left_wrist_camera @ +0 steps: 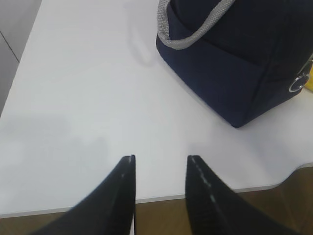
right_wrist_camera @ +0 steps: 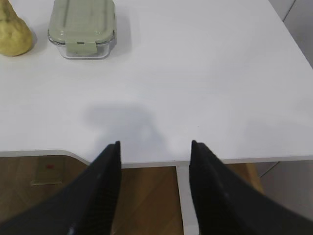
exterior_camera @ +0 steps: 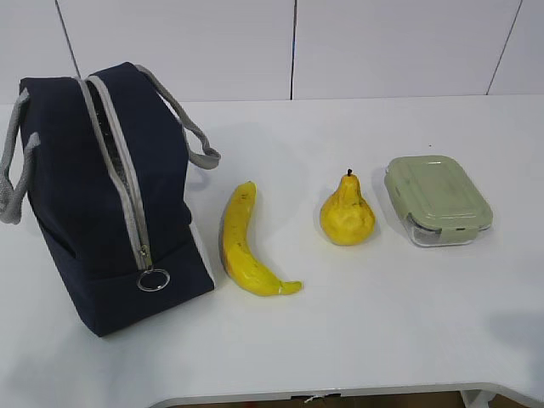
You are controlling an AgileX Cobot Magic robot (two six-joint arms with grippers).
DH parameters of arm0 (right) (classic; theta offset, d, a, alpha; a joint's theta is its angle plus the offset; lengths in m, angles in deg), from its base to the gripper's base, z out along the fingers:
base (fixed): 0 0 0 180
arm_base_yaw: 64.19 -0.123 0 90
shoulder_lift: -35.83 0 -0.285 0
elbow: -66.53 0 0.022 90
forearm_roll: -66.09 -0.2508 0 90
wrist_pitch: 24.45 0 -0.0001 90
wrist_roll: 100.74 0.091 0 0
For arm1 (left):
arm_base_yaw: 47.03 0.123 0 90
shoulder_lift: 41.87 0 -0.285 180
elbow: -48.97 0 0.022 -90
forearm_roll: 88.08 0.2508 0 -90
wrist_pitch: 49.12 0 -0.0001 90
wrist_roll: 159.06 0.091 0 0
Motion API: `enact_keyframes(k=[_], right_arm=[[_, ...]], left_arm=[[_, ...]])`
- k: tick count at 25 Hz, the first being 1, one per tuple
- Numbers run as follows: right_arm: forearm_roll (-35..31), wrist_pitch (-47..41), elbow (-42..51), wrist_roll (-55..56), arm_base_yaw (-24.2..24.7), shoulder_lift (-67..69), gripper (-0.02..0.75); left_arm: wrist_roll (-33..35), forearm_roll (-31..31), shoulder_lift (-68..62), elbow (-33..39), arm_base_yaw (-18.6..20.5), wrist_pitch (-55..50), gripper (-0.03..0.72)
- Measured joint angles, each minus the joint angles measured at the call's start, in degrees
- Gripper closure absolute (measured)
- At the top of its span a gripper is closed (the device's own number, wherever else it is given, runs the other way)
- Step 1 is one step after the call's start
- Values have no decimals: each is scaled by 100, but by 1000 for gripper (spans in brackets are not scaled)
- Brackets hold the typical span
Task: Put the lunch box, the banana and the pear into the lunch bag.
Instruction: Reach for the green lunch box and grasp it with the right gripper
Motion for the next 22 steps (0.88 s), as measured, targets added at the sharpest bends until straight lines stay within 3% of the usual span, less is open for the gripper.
enact_keyframes(k=[22], right_arm=[[0,0,0,0,0,0,349]], left_arm=[[0,-79,0,0,10,0,446]])
